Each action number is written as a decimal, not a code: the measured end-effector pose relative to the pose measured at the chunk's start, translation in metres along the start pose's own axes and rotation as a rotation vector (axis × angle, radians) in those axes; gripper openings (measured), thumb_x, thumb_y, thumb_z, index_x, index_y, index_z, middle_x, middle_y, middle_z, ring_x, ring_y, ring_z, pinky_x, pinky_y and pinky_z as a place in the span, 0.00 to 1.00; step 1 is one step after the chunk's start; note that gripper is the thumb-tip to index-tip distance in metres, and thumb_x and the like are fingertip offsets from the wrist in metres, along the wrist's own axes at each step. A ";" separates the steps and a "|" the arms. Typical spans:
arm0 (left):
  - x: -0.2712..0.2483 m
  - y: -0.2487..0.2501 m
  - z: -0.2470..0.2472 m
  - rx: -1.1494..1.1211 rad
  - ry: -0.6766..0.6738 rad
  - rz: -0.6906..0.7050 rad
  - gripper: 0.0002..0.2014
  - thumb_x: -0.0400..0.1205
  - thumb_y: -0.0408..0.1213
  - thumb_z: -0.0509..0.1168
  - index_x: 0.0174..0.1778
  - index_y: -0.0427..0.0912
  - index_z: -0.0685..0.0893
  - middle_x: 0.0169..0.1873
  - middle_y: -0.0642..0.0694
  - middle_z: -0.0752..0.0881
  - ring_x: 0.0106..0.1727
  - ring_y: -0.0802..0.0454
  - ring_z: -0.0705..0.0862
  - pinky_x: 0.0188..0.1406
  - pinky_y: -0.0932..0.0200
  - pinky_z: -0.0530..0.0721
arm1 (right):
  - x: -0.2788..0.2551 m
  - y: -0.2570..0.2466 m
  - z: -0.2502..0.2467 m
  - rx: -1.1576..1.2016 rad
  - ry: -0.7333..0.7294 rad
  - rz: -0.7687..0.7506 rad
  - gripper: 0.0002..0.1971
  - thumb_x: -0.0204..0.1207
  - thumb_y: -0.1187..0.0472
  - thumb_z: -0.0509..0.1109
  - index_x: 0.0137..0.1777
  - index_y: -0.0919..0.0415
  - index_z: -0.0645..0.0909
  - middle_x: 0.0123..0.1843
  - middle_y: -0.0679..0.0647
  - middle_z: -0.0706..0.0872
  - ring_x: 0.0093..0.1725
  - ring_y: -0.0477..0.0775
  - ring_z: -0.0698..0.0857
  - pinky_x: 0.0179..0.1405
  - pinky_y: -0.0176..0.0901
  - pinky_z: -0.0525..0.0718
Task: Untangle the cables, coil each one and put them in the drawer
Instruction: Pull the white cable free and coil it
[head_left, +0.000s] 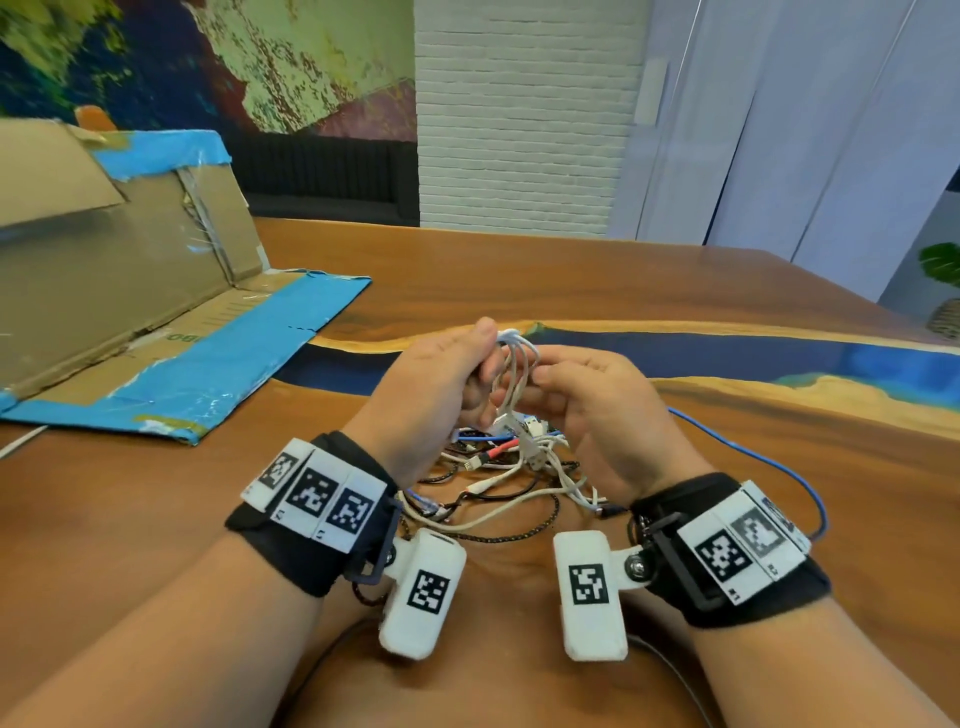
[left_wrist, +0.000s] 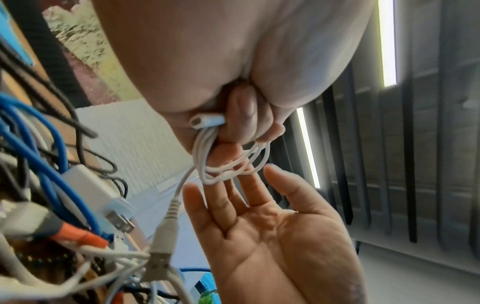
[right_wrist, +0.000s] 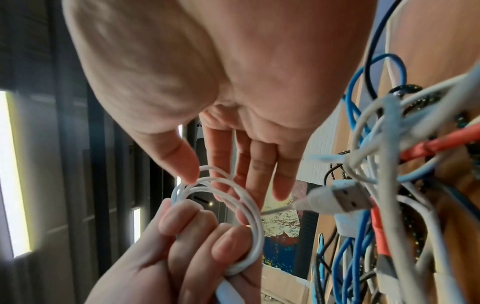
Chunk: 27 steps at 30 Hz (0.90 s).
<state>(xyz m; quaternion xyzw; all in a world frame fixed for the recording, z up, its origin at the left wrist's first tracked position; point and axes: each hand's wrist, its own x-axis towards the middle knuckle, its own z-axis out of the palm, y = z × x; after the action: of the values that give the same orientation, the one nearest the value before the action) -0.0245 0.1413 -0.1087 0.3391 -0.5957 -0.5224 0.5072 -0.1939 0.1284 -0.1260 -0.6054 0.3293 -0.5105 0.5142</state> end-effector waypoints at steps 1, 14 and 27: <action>0.001 -0.001 -0.001 0.061 0.015 0.020 0.23 0.93 0.44 0.50 0.33 0.40 0.74 0.18 0.51 0.64 0.21 0.54 0.63 0.29 0.56 0.70 | -0.001 0.001 0.001 -0.014 -0.001 -0.005 0.12 0.83 0.70 0.66 0.59 0.71 0.89 0.54 0.75 0.90 0.56 0.71 0.91 0.65 0.60 0.87; 0.002 -0.002 -0.005 0.180 -0.051 0.071 0.21 0.93 0.40 0.51 0.35 0.36 0.74 0.22 0.46 0.69 0.21 0.60 0.68 0.23 0.71 0.72 | -0.005 -0.006 0.007 0.317 -0.141 0.074 0.18 0.75 0.71 0.72 0.64 0.66 0.78 0.40 0.59 0.87 0.38 0.54 0.85 0.47 0.47 0.86; 0.004 -0.003 -0.008 0.165 0.114 0.140 0.12 0.91 0.41 0.57 0.53 0.42 0.84 0.23 0.55 0.71 0.24 0.58 0.67 0.29 0.63 0.74 | 0.000 -0.009 0.000 0.043 0.193 0.052 0.03 0.76 0.71 0.77 0.43 0.65 0.85 0.34 0.58 0.89 0.33 0.54 0.88 0.41 0.51 0.91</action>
<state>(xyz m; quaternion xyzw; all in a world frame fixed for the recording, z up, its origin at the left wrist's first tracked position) -0.0185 0.1344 -0.1110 0.3663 -0.6292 -0.4148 0.5457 -0.1951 0.1312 -0.1173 -0.5334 0.3820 -0.5599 0.5061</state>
